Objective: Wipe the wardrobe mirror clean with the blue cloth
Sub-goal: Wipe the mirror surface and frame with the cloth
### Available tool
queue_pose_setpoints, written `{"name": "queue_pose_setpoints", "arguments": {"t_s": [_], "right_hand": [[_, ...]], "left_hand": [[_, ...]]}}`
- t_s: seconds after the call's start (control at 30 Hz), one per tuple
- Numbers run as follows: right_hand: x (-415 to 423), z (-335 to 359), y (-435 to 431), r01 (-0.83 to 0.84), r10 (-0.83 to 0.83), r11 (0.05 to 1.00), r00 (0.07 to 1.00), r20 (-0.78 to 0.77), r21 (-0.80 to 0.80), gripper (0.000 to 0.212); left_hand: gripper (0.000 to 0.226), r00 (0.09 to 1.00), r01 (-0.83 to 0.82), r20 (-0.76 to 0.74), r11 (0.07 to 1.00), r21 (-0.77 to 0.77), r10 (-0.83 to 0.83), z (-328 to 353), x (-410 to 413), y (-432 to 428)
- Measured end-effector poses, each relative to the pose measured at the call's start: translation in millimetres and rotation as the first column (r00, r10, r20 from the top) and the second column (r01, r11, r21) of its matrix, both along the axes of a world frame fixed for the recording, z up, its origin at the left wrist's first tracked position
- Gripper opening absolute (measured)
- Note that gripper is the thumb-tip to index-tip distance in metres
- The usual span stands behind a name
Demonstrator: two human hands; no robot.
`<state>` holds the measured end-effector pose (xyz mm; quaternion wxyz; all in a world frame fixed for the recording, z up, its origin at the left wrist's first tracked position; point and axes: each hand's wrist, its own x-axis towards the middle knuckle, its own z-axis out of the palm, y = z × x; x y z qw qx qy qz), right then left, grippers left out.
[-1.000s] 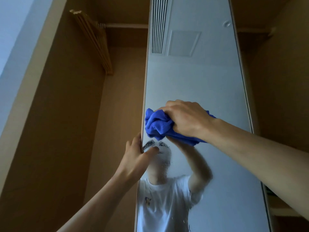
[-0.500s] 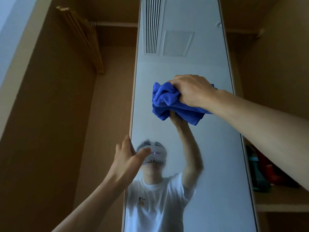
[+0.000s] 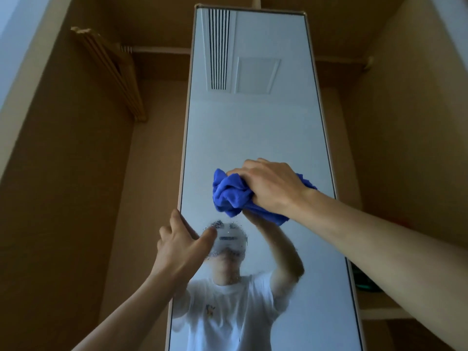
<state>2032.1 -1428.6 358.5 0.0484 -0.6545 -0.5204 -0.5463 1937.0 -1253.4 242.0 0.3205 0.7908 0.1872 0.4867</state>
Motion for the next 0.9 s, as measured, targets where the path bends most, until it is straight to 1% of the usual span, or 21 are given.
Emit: {"name": "queue_pose_setpoints", "arguments": {"t_s": [0.07,0.2,0.27,0.33,0.4,0.43,0.5,0.57,0.67,0.8,0.87,0.9], "right_hand": [[-0.7,15.2,-7.2,0.032,-0.033,0.998,0.999,0.011,0.049,0.034],[10.4,49.8,-28.4,0.165,-0.169,0.961,0.986,-0.001,0.221,0.026],[16.8,55.1,-37.6,0.177,-0.173,0.954,0.984,-0.036,0.243,0.024],[21.2,47.6,-43.1,0.138,-0.133,0.966,0.990,-0.039,0.219,0.026],[23.1,32.4,-45.7,0.070,-0.067,0.985,0.997,-0.028,0.160,0.035],[23.8,24.0,-46.8,0.048,-0.044,0.991,0.999,-0.030,0.128,0.034],[28.3,9.0,-48.4,0.035,-0.033,0.997,0.999,-0.022,0.074,0.022],[34.2,-2.8,-50.5,0.024,-0.023,0.998,0.999,-0.028,0.058,0.011],[37.7,-17.5,-51.8,0.025,-0.023,0.998,0.999,-0.041,0.049,0.018],[38.2,-27.1,-51.2,0.074,-0.073,0.996,0.997,-0.017,0.052,0.036],[37.6,-27.6,-51.4,0.084,-0.084,0.995,0.996,-0.001,0.055,0.038],[36.8,-25.9,-52.2,0.085,-0.085,0.995,0.996,0.003,0.060,0.036]], "left_hand": [[0.108,0.999,-0.009,-0.034,1.000,0.004,0.009,2.4,-3.0,-0.4],[0.106,0.999,-0.021,-0.049,1.000,0.017,0.022,3.6,-7.5,-1.2],[0.109,0.999,-0.019,-0.048,1.000,0.014,0.019,5.0,-8.4,-2.5],[0.110,0.999,-0.013,-0.043,1.000,0.010,0.014,6.9,-8.5,-3.6],[0.113,0.999,-0.014,-0.036,1.000,0.003,0.014,7.5,-9.1,-5.2],[0.115,0.999,-0.017,-0.032,1.000,0.001,0.017,7.0,-9.8,-6.2],[0.117,0.999,-0.023,-0.026,1.000,0.005,0.023,5.4,-10.8,-8.0],[0.117,0.999,-0.032,-0.027,0.999,0.016,0.033,4.3,-11.4,-9.3],[0.116,0.999,-0.043,-0.026,0.999,0.020,0.044,3.3,-11.3,-12.0],[0.116,0.998,-0.048,-0.030,0.999,0.005,0.048,3.7,-11.3,-16.1],[0.109,0.998,-0.054,-0.034,0.999,0.006,0.054,5.9,-11.7,-16.1],[0.103,0.998,-0.056,-0.034,0.998,0.012,0.057,7.2,-11.4,-15.3]]}}
